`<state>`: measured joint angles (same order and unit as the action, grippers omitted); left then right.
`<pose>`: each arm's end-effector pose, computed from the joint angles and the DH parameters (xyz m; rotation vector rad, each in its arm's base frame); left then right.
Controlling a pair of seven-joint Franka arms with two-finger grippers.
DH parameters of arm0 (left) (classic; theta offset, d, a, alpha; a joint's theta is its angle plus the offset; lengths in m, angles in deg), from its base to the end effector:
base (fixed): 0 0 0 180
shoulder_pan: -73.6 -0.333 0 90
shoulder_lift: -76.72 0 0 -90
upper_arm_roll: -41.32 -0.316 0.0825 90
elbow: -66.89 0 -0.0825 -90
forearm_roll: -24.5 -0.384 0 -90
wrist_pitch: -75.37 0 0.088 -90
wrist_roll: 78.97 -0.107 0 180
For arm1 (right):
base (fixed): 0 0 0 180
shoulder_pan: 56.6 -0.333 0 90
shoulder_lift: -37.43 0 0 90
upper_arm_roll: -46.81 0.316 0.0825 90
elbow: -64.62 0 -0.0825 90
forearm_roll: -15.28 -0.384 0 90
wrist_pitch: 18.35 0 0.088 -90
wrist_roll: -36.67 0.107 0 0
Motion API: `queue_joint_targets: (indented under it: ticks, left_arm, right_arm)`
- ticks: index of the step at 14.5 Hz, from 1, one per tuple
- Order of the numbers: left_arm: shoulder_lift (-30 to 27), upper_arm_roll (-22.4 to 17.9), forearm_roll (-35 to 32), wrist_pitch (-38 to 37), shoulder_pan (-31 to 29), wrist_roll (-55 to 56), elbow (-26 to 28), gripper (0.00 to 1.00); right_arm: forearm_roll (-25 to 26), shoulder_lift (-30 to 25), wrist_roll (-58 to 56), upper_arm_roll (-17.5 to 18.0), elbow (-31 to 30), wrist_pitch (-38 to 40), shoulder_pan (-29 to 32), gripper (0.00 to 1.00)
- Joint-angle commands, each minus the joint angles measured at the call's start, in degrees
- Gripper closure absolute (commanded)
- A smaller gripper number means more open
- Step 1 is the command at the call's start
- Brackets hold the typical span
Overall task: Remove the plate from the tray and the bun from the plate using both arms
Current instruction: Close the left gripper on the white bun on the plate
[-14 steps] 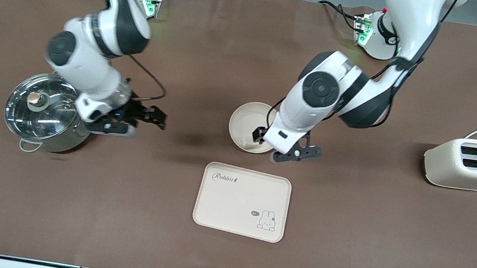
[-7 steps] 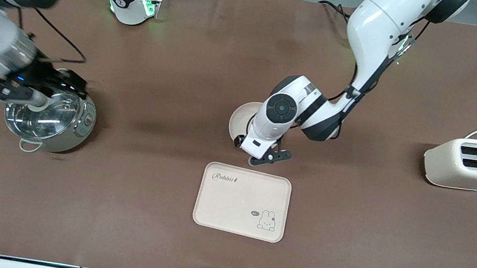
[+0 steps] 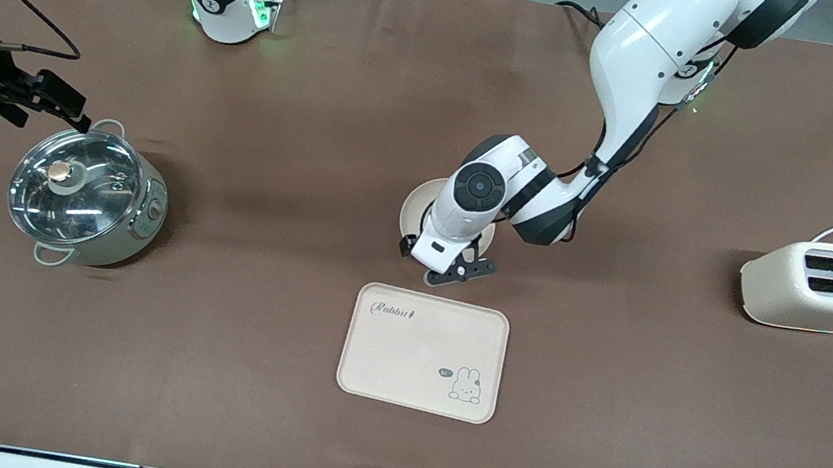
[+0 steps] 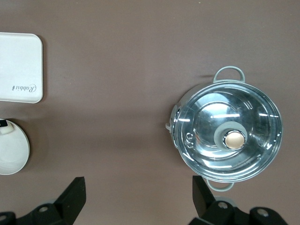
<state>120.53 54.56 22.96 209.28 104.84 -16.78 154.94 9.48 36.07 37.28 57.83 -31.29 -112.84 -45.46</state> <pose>0.5270 -0.4803 0.2163 2.9650 0.5361 -0.1172 0.5524 0.0101 0.5958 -3.0451 0.0317 0.0029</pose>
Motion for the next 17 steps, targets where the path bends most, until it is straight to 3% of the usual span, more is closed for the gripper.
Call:
queue_joint_targets:
  ticks: [1,3,4,6,11,14,17]
  left_arm:
    - [-0.57,-0.50,-1.19,1.09,0.58,1.80,1.07,0.59]
    - [-0.66,-0.59,-1.28,1.09,0.58,2.33,1.07,0.73]
    - [-0.66,-0.50,-1.28,1.09,0.66,2.33,0.98,0.81]
    - [-0.83,-0.50,-1.28,1.09,0.66,2.33,0.98,0.99]
    - [-2.67,-0.32,-1.28,-0.13,0.14,2.24,0.98,1.00]
    - [-8.54,-0.41,-1.28,-9.60,-1.79,-2.39,0.28,1.00]
    - [-14.79,-0.24,-1.19,-20.15,-10.20,-19.14,0.63,1.00]
  right_arm:
    - [2.98,-2.15,-0.17,1.11,0.64,2.29,2.21,0.00]
    - [3.52,-3.65,-0.69,0.85,0.47,3.69,2.04,0.00]
    - [3.61,-4.18,-0.78,-1.85,0.47,4.57,0.04,0.00]
    - [3.61,-5.06,-0.87,-10.72,0.38,5.72,-7.86,0.00]
    - [4.31,-5.33,-0.96,-10.76,0.55,6.16,-7.27,0.00]
    - [4.75,-6.55,-1.05,-11.02,0.03,7.12,-7.36,0.00]
    - [4.84,-8.04,-1.05,-10.67,0.11,8.88,-6.93,0.00]
